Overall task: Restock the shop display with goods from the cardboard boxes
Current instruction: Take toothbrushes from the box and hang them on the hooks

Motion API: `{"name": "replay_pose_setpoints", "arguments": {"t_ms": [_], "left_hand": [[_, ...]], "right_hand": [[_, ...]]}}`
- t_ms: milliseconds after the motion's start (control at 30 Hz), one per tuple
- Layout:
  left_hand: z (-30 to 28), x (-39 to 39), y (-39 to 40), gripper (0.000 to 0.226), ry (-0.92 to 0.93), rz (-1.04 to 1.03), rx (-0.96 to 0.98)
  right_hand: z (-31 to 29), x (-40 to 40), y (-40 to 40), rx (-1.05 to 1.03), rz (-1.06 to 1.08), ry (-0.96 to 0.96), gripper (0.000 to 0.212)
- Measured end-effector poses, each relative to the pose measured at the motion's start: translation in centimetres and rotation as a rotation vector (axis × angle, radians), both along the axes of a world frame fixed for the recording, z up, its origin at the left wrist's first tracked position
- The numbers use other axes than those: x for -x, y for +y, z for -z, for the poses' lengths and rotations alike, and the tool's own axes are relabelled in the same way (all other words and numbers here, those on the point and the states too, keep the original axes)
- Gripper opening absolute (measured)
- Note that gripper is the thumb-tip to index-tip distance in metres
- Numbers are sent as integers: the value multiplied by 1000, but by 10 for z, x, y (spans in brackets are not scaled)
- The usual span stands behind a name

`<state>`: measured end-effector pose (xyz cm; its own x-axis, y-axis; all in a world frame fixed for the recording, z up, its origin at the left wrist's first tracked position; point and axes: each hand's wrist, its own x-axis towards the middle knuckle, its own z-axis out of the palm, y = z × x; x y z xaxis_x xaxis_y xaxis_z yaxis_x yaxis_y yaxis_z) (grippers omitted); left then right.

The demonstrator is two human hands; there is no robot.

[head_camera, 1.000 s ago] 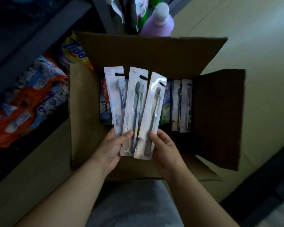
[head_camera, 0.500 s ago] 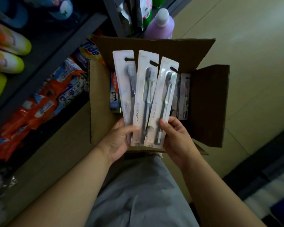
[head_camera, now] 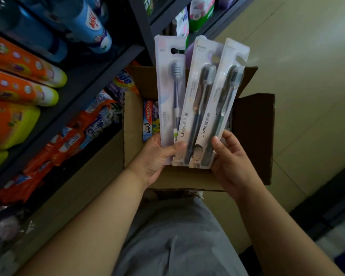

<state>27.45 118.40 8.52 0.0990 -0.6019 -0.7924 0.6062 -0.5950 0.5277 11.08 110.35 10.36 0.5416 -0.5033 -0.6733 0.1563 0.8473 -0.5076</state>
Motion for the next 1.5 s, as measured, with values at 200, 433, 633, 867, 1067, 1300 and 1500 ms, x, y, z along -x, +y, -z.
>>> {"name": "replay_pose_setpoints", "arguments": {"t_ms": [200,433,633,867,1067,1300,1500], "left_hand": [[-17,-2,-12,57,-50,-83,6],[-19,-4,-11,51,-64,-100,5],[-19,-4,-11,48,-62,-93,0],[-17,-5,-12,44,-36,-105,7],[-11,-5,-10,41,-13,-115,13],[-8,1,-11,48,-61,-116,-46],[-2,8,-14,50,-97,-102,-88]], "right_hand": [[-8,-11,-10,13,7,0,27],[-7,-19,-10,7,15,73,26],[-9,-20,-10,-9,9,69,35],[-10,-21,-12,-8,12,61,36],[-7,-21,-12,-21,12,63,40],[0,-17,-11,-43,13,108,39],[9,-10,-10,-61,6,157,34]]}}
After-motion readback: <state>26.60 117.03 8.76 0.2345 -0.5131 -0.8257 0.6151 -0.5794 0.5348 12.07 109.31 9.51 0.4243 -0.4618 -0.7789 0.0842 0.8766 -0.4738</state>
